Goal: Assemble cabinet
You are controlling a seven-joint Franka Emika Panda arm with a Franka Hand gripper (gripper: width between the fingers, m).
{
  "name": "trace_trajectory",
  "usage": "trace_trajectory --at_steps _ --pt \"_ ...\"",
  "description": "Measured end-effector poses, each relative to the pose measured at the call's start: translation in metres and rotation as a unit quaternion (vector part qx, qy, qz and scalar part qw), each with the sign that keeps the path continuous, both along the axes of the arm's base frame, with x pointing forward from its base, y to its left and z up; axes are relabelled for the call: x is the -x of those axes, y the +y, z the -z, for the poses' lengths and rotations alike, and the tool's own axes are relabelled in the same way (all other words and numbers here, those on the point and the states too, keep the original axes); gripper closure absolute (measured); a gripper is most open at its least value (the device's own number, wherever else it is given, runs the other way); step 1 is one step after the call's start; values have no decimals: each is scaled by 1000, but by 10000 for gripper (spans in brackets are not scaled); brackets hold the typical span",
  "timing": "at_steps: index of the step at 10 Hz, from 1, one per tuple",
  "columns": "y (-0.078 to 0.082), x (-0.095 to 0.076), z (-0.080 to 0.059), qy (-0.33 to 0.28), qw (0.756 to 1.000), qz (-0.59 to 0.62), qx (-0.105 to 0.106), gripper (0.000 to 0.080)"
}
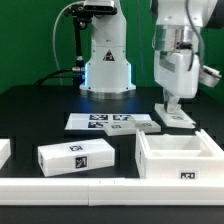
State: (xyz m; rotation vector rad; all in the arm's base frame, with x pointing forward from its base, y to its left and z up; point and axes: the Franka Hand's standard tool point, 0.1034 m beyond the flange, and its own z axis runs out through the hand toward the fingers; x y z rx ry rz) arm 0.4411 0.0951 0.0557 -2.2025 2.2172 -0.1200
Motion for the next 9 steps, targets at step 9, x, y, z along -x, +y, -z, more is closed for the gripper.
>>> trace_trajectory --at_steps 9 --pt "4 -28 -6 -17 1000 -1 0 735"
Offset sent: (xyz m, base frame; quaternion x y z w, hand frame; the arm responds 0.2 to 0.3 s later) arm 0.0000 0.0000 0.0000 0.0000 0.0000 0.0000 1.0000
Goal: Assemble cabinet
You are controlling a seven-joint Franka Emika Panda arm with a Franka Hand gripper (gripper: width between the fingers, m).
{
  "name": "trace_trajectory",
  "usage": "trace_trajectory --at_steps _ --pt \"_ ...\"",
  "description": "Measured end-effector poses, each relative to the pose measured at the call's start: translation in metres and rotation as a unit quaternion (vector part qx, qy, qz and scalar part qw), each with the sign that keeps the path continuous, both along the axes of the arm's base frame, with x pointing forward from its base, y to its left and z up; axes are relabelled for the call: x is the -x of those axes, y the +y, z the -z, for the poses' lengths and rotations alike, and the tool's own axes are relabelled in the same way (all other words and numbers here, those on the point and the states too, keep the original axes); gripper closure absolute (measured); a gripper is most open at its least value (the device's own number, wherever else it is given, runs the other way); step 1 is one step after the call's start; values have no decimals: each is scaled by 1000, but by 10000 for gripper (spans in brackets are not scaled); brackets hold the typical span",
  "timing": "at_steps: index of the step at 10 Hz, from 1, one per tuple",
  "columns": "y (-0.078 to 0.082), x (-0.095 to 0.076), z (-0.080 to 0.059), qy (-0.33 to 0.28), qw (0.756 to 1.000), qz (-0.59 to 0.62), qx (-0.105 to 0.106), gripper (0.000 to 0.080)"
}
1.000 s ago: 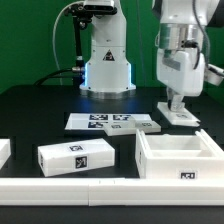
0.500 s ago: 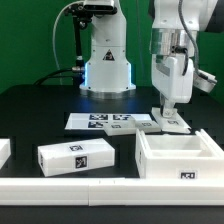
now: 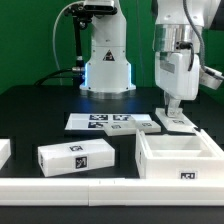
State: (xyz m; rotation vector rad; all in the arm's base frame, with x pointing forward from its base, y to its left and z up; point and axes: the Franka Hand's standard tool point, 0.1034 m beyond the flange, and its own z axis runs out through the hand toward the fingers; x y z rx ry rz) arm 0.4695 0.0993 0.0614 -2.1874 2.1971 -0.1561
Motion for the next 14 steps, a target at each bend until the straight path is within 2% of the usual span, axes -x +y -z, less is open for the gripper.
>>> trace_trajectory --at_steps 5,9,14 --pt "2 -5 2 9 1000 -2 0 735" --pt "-2 -32 -1 3 1000 8 -1 735" --pt "-3 -28 3 7 1000 6 2 735"
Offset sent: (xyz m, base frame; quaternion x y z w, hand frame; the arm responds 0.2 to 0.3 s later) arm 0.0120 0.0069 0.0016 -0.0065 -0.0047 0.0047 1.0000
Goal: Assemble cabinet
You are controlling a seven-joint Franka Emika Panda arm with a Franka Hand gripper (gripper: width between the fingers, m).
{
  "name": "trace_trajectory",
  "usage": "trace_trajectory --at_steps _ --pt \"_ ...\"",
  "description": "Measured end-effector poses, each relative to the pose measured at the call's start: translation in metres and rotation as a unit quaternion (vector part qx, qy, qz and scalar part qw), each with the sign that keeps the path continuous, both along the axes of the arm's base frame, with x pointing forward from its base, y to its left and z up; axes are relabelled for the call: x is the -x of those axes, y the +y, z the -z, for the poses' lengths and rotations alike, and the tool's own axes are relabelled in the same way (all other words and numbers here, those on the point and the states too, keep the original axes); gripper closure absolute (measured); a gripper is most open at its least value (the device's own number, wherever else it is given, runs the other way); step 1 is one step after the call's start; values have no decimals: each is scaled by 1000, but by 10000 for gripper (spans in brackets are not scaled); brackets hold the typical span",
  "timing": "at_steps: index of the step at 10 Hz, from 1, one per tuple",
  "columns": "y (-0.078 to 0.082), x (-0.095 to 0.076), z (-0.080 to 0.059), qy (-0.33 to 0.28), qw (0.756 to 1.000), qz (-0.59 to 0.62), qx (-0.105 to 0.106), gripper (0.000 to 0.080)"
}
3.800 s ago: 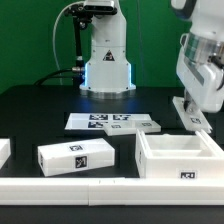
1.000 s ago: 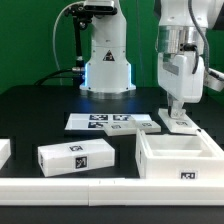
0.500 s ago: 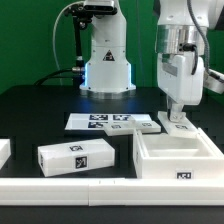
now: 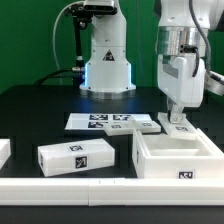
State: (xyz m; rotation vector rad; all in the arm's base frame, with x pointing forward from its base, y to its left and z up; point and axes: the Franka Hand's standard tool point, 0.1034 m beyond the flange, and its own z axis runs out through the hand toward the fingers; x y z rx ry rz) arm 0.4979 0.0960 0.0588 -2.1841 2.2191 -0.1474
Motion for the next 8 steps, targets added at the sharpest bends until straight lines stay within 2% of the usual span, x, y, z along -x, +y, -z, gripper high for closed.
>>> trace_trajectory --at_steps 4,5,8 --pt "5 -59 -3 -28 999 -7 14 735" --pt "4 -74 -3 -37 999 -10 29 735" --pt "3 -75 -4 -40 999 -9 30 735"
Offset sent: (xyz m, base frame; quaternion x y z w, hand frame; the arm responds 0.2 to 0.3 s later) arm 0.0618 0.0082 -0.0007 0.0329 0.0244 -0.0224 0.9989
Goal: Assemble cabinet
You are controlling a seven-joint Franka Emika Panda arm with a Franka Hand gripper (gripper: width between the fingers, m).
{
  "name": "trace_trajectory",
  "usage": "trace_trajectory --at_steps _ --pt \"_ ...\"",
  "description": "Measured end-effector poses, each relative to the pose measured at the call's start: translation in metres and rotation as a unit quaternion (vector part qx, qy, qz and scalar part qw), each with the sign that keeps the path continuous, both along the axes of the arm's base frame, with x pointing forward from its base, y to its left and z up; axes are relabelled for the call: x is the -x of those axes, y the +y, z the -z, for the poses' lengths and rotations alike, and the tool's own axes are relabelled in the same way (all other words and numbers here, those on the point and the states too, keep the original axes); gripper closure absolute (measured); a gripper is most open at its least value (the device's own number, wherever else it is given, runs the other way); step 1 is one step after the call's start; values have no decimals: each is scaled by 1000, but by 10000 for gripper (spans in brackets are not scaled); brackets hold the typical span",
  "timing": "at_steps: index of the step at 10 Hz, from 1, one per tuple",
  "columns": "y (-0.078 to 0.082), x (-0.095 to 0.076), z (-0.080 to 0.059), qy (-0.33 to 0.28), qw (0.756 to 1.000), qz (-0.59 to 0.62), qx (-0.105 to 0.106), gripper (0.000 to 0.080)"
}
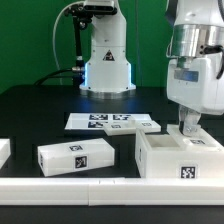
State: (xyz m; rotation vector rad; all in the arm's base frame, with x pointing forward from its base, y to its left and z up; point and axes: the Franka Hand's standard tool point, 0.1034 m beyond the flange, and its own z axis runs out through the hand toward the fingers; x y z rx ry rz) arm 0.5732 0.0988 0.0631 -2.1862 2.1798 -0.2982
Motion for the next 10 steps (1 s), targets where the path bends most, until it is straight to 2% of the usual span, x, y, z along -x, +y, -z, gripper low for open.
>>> trace_trajectory --at_steps 2,4,10 --pt "-1 -1 0 -1 1000 1 0 735" --pt "-4 -14 -1 -8 1000 4 3 735" --pt "-2 -16 -1 -3 1000 9 1 734"
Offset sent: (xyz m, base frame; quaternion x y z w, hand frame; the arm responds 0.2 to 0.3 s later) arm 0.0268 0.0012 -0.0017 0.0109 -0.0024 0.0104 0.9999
